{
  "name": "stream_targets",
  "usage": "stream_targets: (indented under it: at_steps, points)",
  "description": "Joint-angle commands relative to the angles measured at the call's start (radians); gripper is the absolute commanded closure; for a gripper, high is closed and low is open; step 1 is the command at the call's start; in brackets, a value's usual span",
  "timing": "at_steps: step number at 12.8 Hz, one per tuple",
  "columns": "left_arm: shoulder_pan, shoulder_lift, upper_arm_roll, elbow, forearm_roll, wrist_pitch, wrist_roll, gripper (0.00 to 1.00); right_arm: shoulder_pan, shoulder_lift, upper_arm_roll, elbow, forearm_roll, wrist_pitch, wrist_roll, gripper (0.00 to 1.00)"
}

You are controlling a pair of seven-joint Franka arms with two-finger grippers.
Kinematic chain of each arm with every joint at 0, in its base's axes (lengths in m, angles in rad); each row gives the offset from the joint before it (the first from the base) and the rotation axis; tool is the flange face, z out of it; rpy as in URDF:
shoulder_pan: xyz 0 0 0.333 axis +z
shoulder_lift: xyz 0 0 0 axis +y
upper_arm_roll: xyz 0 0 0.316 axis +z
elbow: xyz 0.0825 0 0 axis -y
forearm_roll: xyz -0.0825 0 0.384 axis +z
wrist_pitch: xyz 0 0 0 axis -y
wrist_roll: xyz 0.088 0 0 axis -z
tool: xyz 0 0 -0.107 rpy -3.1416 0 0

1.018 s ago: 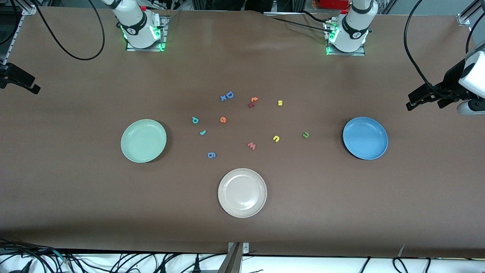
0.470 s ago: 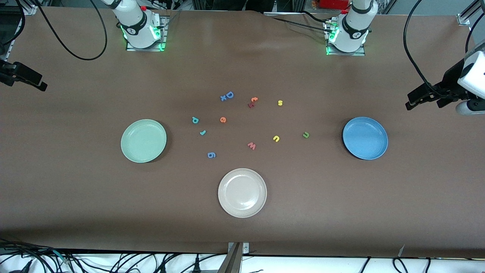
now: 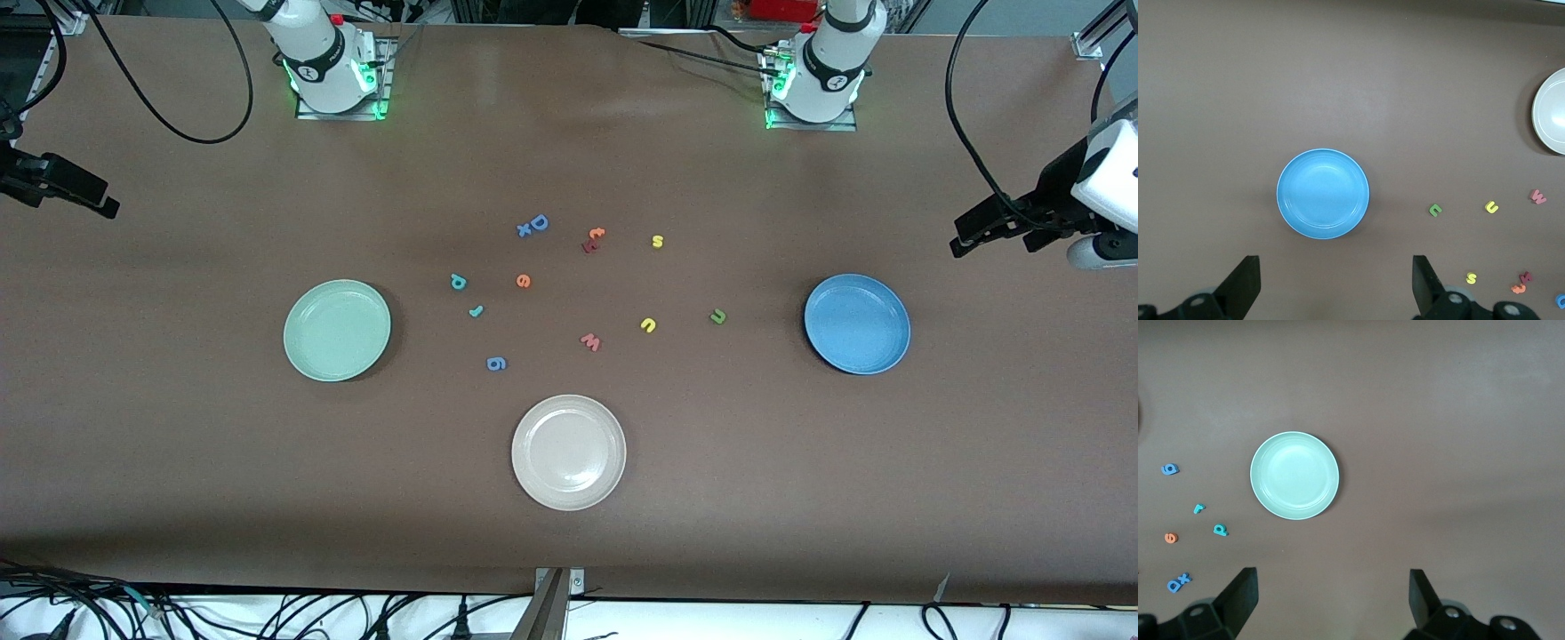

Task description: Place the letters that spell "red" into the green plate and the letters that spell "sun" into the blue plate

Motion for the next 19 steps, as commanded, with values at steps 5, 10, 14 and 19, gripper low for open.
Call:
stream_targets:
  at_steps: [5, 10, 14, 19]
  points:
    - [-0.005, 0.004, -0.001, 0.021, 0.009, -0.018, -0.001, 0.00, 0.002, 0.019, -0.003, 0.022, 0.019, -0.023, -0.013, 0.01]
    - [-0.005, 0.004, -0.018, 0.022, 0.012, -0.018, -0.001, 0.00, 0.041, 0.040, -0.001, 0.018, 0.005, -0.024, -0.007, 0.01]
    - [-0.005, 0.004, -0.018, 0.021, 0.012, -0.018, 0.000, 0.00, 0.080, 0.079, 0.003, 0.001, 0.014, -0.066, -0.013, 0.00]
    - [-0.002, -0.002, -0.068, 0.015, 0.043, -0.035, -0.006, 0.00, 0.163, 0.181, 0.008, -0.005, 0.020, -0.052, -0.009, 0.00]
